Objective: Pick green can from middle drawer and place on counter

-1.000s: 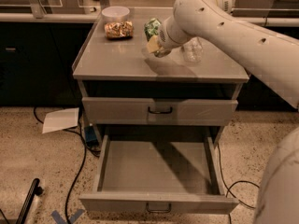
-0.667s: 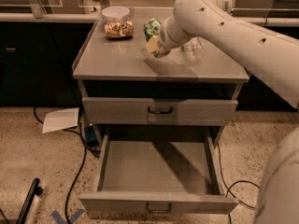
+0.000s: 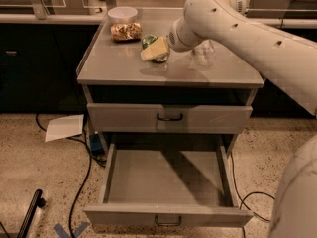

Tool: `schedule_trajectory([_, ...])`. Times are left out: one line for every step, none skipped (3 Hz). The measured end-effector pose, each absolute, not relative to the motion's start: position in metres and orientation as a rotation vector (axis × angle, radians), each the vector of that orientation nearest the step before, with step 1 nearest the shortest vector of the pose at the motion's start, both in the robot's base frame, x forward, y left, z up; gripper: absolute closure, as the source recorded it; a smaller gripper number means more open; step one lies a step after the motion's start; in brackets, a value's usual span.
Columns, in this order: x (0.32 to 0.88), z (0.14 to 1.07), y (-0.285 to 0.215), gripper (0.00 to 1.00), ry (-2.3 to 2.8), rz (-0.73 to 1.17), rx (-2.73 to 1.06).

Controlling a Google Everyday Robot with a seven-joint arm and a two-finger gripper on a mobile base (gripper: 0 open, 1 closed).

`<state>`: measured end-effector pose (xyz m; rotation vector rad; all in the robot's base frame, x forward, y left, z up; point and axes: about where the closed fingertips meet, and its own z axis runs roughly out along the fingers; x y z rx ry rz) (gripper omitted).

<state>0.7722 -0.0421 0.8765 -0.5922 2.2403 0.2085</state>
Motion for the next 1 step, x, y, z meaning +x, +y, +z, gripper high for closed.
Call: schedule_trajectory([0.7722,0.8765,-0.0421,0.0,2.24,0.208,-0.592])
